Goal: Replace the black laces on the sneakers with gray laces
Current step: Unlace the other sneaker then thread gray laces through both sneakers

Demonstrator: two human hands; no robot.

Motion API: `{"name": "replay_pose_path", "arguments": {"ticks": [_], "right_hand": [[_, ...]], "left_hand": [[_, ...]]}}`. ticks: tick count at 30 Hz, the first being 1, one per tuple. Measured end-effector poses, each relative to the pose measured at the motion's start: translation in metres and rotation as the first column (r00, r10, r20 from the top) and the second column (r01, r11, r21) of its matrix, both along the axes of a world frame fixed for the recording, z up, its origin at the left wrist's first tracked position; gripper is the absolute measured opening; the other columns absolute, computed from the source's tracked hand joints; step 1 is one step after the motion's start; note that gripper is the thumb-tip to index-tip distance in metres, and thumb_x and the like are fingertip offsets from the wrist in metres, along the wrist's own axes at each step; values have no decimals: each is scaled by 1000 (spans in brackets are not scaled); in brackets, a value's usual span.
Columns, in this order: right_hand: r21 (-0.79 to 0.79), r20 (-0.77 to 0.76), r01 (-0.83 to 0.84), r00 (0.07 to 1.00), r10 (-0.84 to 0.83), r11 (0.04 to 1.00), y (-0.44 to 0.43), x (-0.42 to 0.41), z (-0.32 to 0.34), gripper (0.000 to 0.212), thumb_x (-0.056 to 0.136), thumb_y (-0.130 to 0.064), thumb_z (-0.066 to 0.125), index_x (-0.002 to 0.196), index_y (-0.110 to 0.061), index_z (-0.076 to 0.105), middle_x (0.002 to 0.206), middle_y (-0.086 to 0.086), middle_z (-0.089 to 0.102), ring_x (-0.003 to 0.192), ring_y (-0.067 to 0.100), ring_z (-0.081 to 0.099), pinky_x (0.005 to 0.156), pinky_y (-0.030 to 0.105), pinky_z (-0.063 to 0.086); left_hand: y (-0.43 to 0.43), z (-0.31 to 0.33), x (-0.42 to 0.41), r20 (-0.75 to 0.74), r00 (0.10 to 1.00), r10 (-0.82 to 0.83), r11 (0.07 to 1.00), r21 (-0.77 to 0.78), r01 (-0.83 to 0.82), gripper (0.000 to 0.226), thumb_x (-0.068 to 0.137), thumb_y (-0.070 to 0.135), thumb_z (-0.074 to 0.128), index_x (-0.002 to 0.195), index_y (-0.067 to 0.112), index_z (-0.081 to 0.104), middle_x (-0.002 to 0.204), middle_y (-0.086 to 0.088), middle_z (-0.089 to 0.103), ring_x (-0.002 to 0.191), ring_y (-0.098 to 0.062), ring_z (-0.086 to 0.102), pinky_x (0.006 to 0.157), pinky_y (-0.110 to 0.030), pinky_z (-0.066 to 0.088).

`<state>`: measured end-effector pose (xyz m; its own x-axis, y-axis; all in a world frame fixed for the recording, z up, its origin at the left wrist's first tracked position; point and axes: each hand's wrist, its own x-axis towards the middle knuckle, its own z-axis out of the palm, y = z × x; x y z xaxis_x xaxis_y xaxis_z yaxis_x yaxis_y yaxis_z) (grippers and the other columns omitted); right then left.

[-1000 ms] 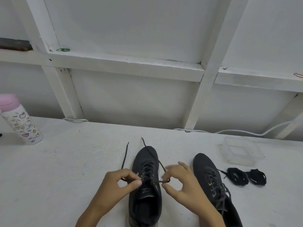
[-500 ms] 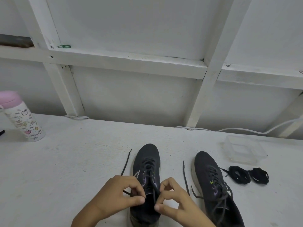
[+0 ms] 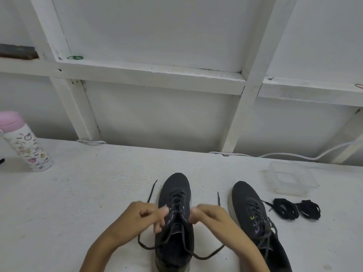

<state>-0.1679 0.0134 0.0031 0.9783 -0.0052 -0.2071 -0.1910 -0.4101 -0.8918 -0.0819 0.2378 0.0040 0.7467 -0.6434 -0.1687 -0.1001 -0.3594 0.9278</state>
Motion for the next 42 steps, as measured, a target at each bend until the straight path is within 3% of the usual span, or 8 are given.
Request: {"name": "replay_pose_path", "arguments": {"ticks": [4,7,10,15,23,32,37,42], "right_hand": [[-180,92,195,979,-181,964,10,35,-23,18,95,-29,58,84,-22,71,76,-4,72,66,9,68,78,39,56],[-297,155,310,949,-275,903,18,48,-32,13,89,-38,63,82,-30,70,75,-13,69,68,6,64,72,35,55],[-400,182,324,945,-273,857,22,52,-31,13,89,-43,63,87,-32,69,82,-15,68,76,4,63,72,29,52],[-515,158,253,967,-199,819,24,56,-33,12,92,-39,55,91,-29,62,89,-11,67,80,9,62,72,30,50],[-307,155,222,971,-181,925,25,49,-44,13,94,-30,51,82,-26,48,77,-2,61,60,7,46,59,21,37],[195,32,321,942,-333,927,24,44,-56,16,95,-13,52,79,-14,51,67,-6,50,65,14,43,62,30,38],[159,148,334,922,-357,929,21,36,-52,11,91,-19,64,82,-17,58,78,-4,65,66,14,60,65,37,54],[-28,206,328,926,-316,944,21,37,-51,11,84,-39,69,77,-31,66,86,-9,67,72,13,64,69,42,57]], "left_hand": [[-27,-26,15,77,946,315,949,-1,-316,26,93,29,62,72,13,64,70,-4,68,58,-23,68,75,-39,59],[-42,-39,19,203,935,291,946,87,-313,3,88,30,68,85,29,67,73,8,67,53,-7,62,69,-31,57],[-51,-42,19,279,910,308,921,153,-359,6,82,37,73,84,35,68,70,14,66,55,1,55,66,-22,50],[-50,-51,25,93,935,341,933,84,-349,15,88,43,65,80,31,71,64,4,68,55,-7,61,67,-35,52],[-48,-61,29,-78,964,252,967,69,-247,18,100,23,48,88,20,61,68,4,55,64,-7,50,66,-21,43],[-47,-63,29,-252,932,260,962,-11,-272,27,104,19,39,85,12,57,64,4,51,68,-13,45,66,-22,39],[-45,-61,15,-78,929,361,922,-116,-368,13,93,23,61,85,13,56,69,2,59,66,-8,55,67,-23,48],[-47,-57,13,216,914,343,938,-17,-347,11,80,27,76,80,30,65,80,7,65,68,-11,61,68,-23,54]]}}
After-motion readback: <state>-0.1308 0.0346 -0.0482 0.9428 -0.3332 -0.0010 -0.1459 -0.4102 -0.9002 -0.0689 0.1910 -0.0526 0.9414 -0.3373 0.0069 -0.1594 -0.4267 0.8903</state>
